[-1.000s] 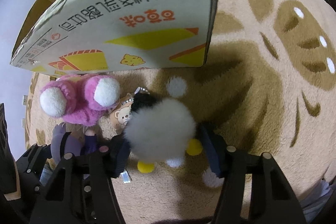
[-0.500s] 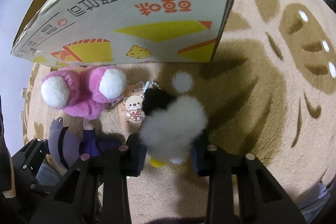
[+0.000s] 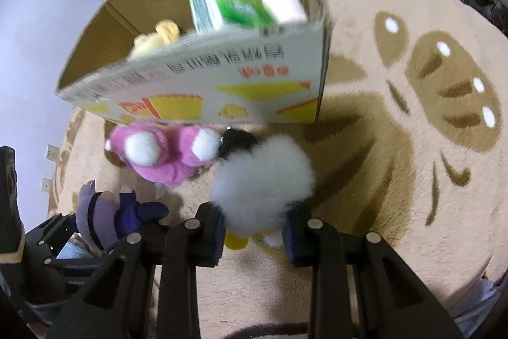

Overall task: Organize soft objects
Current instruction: 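Lift the lavender doll and white fluffy plush and carry both over the box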

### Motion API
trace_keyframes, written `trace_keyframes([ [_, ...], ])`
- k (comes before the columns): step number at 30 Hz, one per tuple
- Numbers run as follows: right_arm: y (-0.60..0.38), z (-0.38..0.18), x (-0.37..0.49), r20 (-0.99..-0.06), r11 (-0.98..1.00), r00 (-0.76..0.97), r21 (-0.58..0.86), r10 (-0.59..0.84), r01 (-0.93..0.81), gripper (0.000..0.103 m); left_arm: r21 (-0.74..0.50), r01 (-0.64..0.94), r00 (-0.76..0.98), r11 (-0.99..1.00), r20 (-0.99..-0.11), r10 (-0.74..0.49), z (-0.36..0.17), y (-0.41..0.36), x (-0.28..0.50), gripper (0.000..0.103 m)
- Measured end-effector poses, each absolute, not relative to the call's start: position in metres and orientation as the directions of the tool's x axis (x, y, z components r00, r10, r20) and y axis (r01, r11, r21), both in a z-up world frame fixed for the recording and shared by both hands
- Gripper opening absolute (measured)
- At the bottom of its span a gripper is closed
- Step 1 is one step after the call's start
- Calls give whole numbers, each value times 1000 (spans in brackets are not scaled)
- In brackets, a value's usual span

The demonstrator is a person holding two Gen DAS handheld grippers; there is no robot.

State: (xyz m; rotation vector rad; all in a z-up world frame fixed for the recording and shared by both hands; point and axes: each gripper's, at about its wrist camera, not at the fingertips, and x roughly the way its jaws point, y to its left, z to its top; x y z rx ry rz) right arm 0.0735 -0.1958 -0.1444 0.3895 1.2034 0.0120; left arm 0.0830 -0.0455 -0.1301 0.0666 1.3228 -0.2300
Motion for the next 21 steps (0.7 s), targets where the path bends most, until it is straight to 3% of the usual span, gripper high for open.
trace_keyframes([
  [13, -204, -86, 57, -763, 937, 619, 327, 185, 123, 31, 65, 138, 508, 988, -861, -14, -70, -28, 76, 89],
  [21, -204, -57, 45, -645, 941, 746, 330, 166, 76, 31, 59, 116, 690, 991, -723, -38, -33, -24, 73, 89],
])
